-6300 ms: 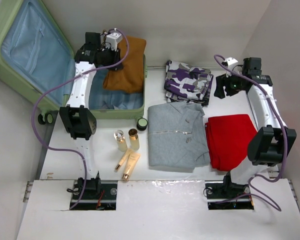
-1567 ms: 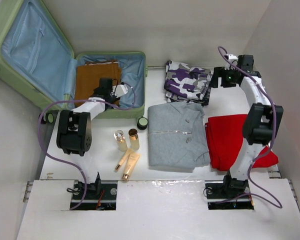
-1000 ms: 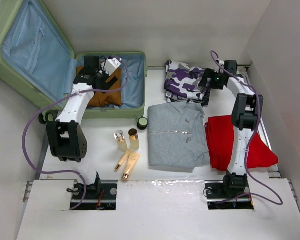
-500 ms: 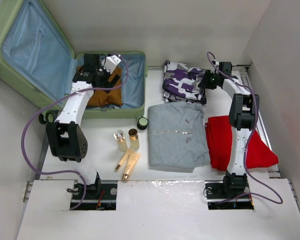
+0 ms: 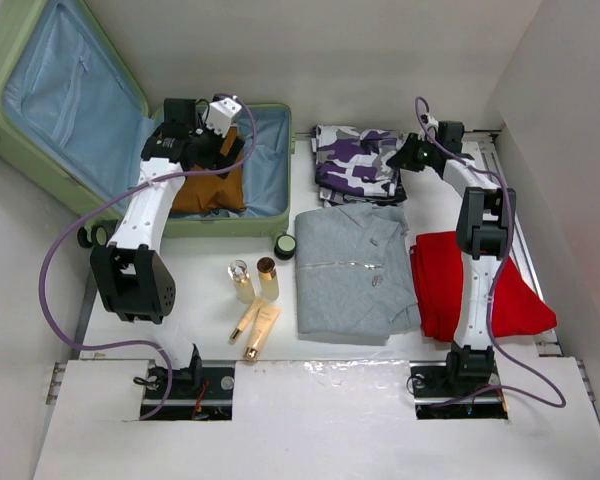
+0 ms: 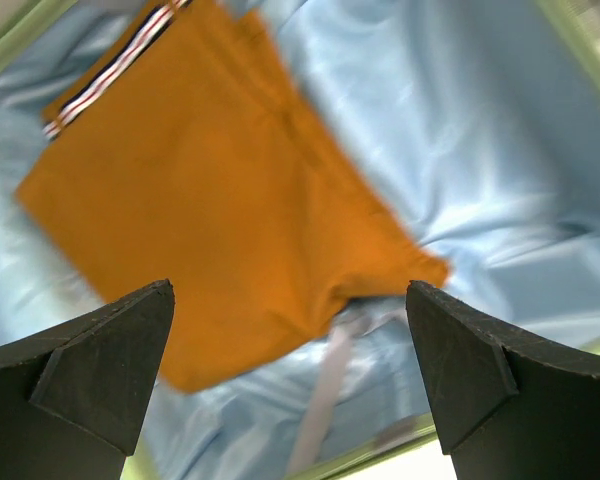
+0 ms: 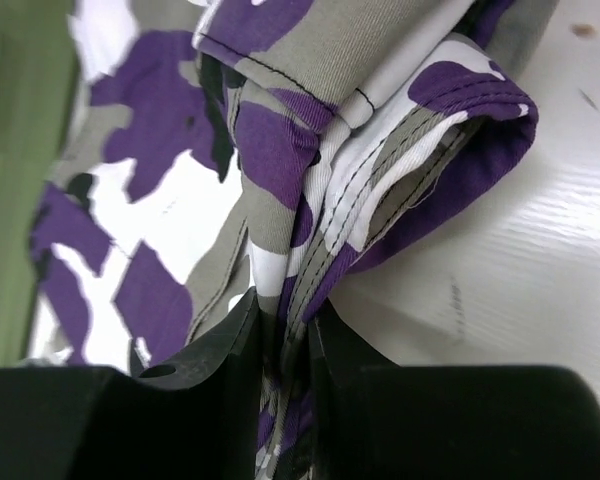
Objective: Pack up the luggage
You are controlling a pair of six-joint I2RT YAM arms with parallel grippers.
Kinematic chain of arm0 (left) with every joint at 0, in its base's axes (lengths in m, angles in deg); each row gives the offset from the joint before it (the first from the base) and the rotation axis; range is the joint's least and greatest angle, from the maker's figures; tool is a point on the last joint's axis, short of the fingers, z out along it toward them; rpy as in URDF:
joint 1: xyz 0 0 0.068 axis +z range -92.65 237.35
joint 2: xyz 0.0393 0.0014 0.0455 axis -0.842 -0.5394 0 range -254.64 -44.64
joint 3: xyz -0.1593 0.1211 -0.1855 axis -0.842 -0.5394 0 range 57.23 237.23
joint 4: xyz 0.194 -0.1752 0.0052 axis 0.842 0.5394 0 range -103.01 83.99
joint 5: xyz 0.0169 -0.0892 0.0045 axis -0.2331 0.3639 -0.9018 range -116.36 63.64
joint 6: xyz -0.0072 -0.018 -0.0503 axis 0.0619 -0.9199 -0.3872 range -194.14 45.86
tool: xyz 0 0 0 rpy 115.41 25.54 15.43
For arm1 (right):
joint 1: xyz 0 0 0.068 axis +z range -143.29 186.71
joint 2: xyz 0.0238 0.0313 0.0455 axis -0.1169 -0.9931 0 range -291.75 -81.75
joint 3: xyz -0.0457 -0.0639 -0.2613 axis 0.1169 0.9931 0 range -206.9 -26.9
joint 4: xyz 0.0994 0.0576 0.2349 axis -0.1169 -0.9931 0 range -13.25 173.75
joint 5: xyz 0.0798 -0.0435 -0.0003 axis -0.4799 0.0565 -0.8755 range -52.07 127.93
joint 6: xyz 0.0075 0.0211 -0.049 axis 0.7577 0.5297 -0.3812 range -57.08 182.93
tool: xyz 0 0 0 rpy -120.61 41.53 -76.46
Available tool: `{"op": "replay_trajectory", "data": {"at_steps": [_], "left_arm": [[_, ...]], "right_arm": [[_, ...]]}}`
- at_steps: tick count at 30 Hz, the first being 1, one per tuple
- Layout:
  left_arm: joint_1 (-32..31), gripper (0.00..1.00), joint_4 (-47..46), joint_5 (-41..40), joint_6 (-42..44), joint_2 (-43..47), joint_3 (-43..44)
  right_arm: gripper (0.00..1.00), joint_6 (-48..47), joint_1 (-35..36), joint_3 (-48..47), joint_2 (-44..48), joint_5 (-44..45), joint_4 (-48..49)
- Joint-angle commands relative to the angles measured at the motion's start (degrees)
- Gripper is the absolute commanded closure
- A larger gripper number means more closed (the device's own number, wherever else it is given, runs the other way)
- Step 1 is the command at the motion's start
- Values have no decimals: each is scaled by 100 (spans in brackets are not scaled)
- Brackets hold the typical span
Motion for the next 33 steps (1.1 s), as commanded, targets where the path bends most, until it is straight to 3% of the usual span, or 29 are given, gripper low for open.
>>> {"op": "replay_trajectory", "data": {"at_steps": [1,11,26,33], "left_arm": [[-188,0,45,778,-482,-75,342],[-584,0,45,972,-703,-242,501],[-584,0,-113,278,-808,162,-105],[-400,0,-279,-188,-1133,329,-368]], "right_arm": [[100,291,151,-430,774,-735,880],[100,345,257,-562,1820,-455,933],[100,134,529,-211,2682,635,871],[100,-524,1012,-746,3173,1382,371]]}}
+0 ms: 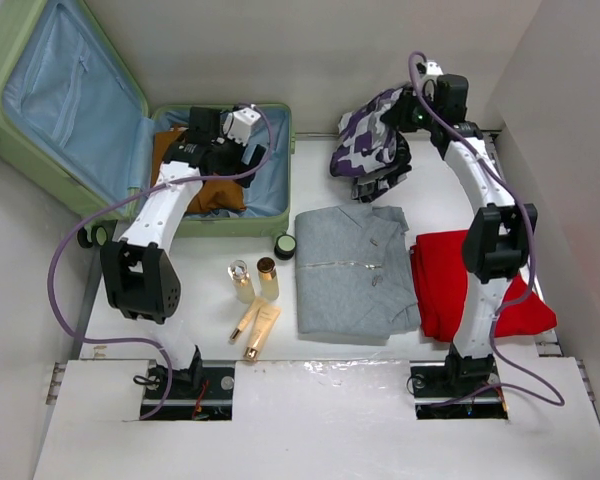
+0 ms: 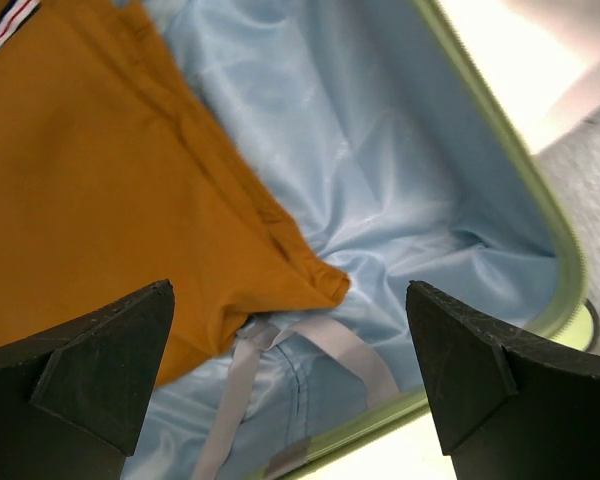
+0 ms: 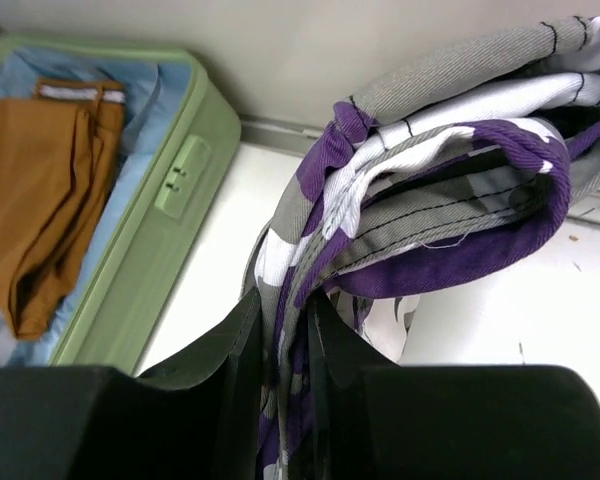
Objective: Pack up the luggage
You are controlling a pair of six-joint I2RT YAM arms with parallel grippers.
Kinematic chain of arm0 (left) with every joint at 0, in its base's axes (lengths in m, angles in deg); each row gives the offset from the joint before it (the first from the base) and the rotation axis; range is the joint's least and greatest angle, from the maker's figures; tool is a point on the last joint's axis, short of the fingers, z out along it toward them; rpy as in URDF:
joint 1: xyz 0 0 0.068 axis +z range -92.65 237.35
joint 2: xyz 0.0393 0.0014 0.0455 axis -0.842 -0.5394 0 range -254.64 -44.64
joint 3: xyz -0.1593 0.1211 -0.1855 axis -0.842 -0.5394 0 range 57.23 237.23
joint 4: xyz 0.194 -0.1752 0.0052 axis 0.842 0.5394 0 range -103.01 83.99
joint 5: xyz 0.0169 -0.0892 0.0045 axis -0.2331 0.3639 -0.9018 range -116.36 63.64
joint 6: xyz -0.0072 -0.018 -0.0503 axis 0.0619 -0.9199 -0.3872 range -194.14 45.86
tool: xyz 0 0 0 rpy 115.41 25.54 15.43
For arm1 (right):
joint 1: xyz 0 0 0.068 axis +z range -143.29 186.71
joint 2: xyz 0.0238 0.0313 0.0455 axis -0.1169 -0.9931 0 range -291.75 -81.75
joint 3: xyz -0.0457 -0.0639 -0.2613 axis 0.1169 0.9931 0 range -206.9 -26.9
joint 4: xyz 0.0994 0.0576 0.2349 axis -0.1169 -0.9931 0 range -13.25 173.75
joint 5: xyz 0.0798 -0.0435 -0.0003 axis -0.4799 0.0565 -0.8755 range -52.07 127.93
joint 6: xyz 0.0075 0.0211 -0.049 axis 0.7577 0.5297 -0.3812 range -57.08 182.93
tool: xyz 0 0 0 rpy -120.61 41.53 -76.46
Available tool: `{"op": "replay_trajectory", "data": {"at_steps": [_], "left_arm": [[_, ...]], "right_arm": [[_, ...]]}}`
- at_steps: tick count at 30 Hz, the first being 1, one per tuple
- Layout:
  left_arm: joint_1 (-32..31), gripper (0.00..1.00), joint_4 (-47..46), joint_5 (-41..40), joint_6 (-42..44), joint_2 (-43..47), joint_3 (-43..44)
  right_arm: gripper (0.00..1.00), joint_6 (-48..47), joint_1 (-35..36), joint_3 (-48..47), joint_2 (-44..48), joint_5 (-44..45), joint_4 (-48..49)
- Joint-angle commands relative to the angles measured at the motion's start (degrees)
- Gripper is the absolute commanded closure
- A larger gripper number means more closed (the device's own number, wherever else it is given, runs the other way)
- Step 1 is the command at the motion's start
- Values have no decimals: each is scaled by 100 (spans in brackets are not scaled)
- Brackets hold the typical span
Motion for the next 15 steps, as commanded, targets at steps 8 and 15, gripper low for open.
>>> {"op": "replay_trajectory", "data": {"at_steps": [8,15], "left_arm": [[496,0,-504,-563,-556,1131,-1037],[1409,0,-635,-766,-1109,1589,-1723]], "right_arm": [[100,-865,1037,-1436,1443,1263,612],[100,-997,2311,-2560,856,1641,1120]]}}
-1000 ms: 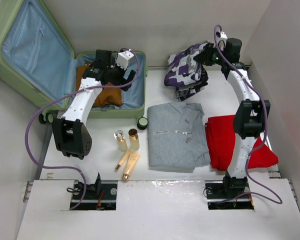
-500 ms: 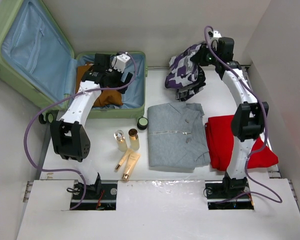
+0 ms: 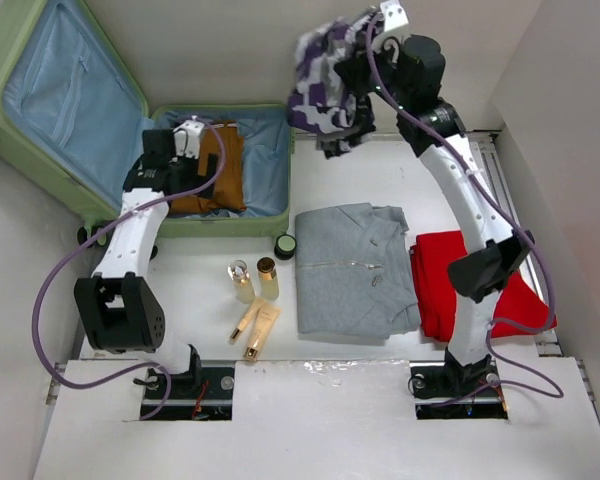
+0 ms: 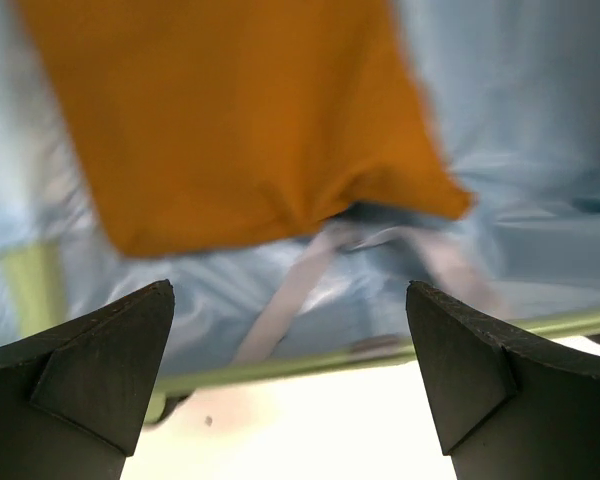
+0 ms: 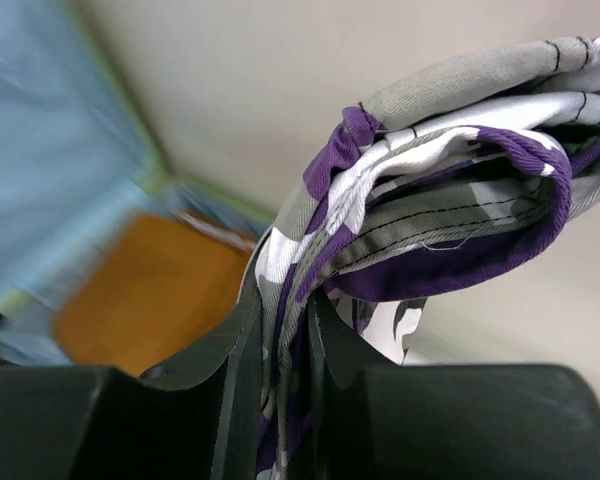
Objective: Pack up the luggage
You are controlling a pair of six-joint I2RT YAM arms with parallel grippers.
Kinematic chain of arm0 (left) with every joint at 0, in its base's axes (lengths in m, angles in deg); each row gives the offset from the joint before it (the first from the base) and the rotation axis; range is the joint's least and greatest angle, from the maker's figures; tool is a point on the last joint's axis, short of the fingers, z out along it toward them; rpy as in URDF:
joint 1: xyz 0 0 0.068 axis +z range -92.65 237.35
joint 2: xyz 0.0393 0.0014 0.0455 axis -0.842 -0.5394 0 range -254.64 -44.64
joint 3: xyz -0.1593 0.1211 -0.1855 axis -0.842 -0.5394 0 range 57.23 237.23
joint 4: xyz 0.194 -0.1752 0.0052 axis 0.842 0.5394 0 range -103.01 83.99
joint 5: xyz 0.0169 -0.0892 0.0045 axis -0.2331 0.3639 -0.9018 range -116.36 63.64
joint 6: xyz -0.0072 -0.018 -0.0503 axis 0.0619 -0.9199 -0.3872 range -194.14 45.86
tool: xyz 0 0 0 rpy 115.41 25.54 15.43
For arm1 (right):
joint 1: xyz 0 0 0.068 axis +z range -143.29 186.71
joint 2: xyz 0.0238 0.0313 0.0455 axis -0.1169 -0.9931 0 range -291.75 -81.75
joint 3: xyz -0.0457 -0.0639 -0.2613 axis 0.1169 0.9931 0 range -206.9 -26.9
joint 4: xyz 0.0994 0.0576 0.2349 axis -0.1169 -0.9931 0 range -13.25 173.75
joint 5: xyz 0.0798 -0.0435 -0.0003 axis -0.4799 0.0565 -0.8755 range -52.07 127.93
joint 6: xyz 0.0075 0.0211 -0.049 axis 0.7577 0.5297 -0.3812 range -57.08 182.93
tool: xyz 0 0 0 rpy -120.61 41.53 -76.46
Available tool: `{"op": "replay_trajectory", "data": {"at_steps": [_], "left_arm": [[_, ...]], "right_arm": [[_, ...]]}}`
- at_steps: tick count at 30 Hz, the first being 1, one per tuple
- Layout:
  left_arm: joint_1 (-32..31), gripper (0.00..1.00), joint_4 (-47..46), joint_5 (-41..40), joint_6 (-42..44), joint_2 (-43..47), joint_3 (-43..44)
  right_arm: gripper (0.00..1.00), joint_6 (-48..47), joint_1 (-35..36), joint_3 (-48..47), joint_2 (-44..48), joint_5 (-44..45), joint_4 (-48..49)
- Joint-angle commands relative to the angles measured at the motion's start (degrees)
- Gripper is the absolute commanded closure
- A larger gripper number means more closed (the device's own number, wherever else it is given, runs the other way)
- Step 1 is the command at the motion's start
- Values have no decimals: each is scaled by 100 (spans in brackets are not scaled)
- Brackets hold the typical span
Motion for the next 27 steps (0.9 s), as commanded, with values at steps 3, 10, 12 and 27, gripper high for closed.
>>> {"op": "replay_trajectory", "data": {"at_steps": [3,10,12,27], "left_arm": [[782,0,-306,-189,-419,664,-542],[985,0,-306,-408,-173,1034,-1035],[985,0,-306,-470,-121,1087,-1036],[1038,0,-201,-795,-173,867,-816]], "right_arm": [[100,126,964,-1277,-306,187,2170],[100,1698,1228,-716,-1378,538,4051],[100,2033,1176,-531,-1731,591,4238],[62,2063,868,76,-3368,-16,2834]]}}
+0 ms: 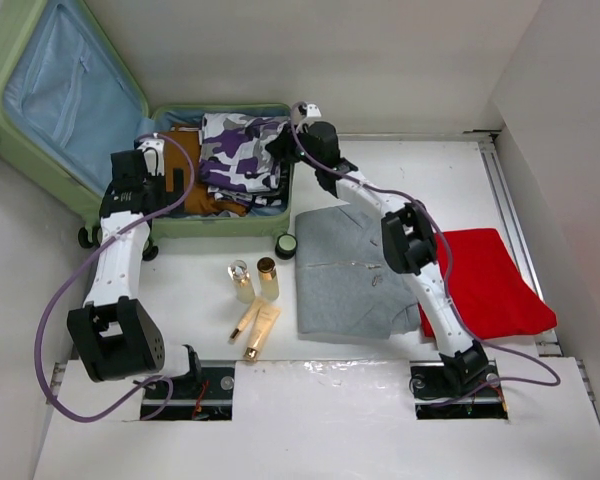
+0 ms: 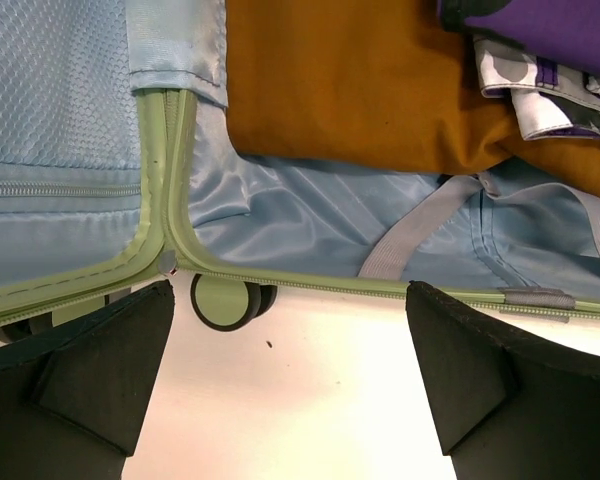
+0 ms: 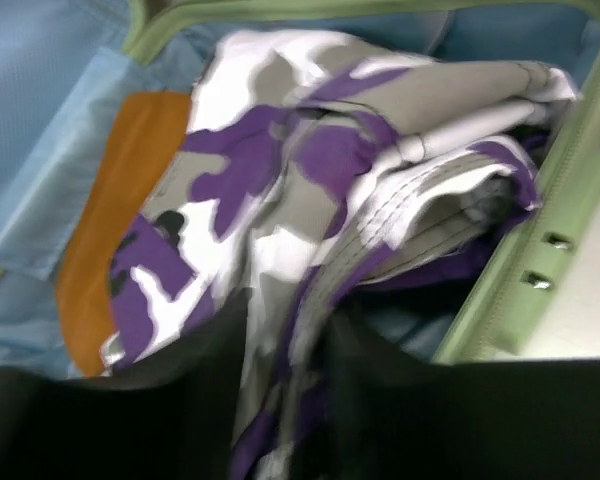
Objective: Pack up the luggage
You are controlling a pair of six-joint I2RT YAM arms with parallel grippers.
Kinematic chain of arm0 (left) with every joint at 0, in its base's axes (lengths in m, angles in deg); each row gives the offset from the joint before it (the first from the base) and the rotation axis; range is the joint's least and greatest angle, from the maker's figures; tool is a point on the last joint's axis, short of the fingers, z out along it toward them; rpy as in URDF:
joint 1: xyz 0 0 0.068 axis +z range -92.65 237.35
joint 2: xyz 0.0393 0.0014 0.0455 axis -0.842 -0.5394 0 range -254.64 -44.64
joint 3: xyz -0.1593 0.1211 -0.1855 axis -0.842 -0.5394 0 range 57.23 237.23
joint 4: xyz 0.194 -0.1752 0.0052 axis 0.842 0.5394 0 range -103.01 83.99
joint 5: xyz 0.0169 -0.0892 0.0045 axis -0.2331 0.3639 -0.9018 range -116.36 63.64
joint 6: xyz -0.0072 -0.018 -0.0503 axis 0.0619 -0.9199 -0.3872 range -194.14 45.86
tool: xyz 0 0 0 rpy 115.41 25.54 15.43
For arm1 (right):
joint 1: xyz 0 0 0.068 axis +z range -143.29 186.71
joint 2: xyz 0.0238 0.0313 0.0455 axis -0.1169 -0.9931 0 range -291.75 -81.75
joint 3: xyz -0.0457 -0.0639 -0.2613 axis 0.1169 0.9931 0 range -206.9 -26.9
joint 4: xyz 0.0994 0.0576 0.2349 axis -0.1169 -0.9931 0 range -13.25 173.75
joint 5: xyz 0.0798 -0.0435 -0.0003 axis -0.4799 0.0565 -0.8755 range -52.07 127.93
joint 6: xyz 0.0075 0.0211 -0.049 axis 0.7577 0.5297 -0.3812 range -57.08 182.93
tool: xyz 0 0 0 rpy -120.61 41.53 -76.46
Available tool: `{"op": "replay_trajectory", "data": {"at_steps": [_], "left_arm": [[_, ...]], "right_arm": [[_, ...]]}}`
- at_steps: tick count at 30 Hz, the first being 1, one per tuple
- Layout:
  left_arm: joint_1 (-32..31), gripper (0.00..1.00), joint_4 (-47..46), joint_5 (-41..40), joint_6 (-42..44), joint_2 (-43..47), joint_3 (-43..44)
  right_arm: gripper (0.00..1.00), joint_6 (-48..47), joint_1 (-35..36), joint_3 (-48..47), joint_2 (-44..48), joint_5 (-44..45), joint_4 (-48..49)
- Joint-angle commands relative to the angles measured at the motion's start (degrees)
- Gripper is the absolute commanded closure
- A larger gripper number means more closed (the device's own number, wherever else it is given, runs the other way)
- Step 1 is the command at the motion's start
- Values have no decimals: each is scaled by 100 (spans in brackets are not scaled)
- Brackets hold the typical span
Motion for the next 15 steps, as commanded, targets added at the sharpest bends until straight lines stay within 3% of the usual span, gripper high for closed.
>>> {"op": "replay_trajectory", "data": {"at_steps": [1,2,5,7,10,15], "left_arm": [[28,0,-39,-87,-5,-12,220],[28,0,-39,-87,-5,-12,281],[28,0,-39,18,-5,-65,282],[28,0,-39,71,-5,-65,334],[28,0,-39,124,-5,-126,334],[28,0,-101,72,109,-126,387]], "right_arm": [[54,-393,55,-11,451,48,-231],[40,-489,55,-220,452,100,-380],[23,-1095,55,-695,452,100,-1004],[5,-1586,55,-1013,591,100,-1276],[0,-2079,108,-874,951,355,-1699],[0,-3327,160,-811,1830,900,-2663]]}}
